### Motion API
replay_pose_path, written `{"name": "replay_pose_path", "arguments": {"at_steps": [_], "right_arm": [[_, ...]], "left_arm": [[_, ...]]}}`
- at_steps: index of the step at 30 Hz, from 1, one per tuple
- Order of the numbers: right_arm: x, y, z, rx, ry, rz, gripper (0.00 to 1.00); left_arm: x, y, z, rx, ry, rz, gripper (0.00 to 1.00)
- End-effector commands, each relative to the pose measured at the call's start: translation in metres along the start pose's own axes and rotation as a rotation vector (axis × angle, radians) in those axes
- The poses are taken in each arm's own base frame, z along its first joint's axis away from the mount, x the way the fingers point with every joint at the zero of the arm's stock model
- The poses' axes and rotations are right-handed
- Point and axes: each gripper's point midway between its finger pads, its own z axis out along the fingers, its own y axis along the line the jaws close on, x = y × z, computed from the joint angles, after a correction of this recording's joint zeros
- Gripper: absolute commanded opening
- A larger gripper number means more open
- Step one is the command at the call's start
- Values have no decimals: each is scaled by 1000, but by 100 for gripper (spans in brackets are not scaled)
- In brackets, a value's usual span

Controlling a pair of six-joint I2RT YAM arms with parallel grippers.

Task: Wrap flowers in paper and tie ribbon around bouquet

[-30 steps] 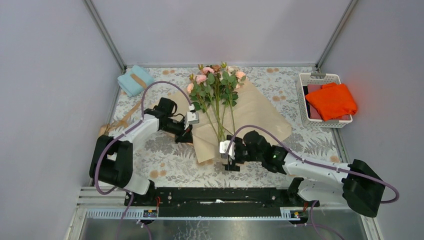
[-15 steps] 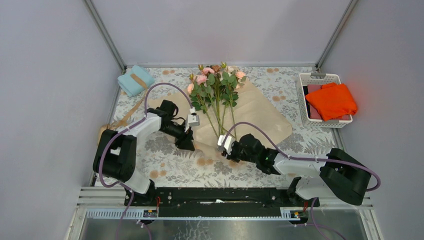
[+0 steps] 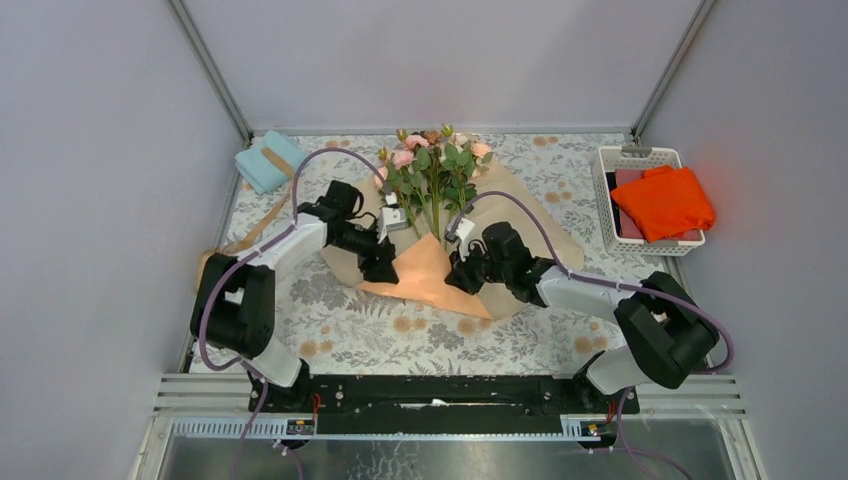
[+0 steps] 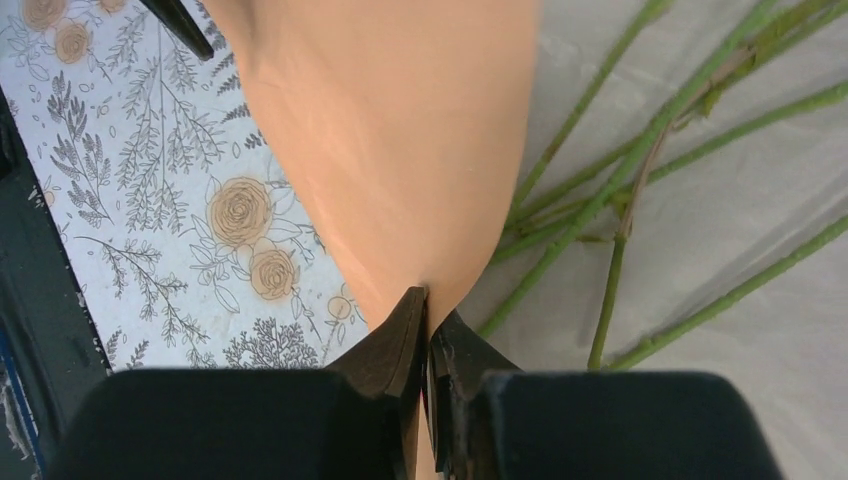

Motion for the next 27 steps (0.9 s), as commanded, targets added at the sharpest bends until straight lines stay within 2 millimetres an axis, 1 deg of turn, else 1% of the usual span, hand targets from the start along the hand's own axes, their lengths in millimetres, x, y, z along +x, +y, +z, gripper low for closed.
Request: {"name": "replay_pose_path", "arguments": {"at_steps": [1,3,4,5,6,7,9,10,11,13,15,18,20,22,24,27], "right_arm": [[-13,-3,0,-38,-10,74,11],[-14,-10,1,-28,-12,88,11],[-16,-13,1,-26,-17,99,11],[-19,-17,-1,-24,-25,115,11],[-22,-20,-2,-24,-35,126,12],[-26,-25,-4,-20,-45,145,15],[-36,-36,-11,9,-71,195,27],[-42,-46,-16,38,-91,224,31],[-49,-57,-21,73,-119,259,34],[-55,-92,-32,203,-163,364,44],[-46,-119,-32,343,-129,438,43],[-19,-147,-22,487,3,537,34],[-5,-154,-10,510,63,586,27],[4,-152,3,488,89,620,20],[12,-143,18,464,117,619,16],[13,-128,37,424,147,594,13]], "left_arm": [[-18,16,15,-1,-33,-37,63],[-18,17,20,23,-38,-83,38],[-17,18,21,29,-38,-104,20],[-16,21,23,26,-36,-131,5],[-15,25,26,13,-31,-164,0],[-13,31,27,-9,-27,-198,0],[-7,45,31,-65,-8,-254,0],[-3,53,31,-102,0,-286,0],[1,61,31,-138,3,-317,0],[8,78,29,-217,3,-381,0],[15,84,27,-236,0,-427,0],[20,84,31,-226,1,-453,0],[22,86,33,-224,3,-465,0],[25,87,34,-229,10,-481,0],[26,86,33,-226,9,-487,0],[24,83,32,-215,8,-471,0]]}}
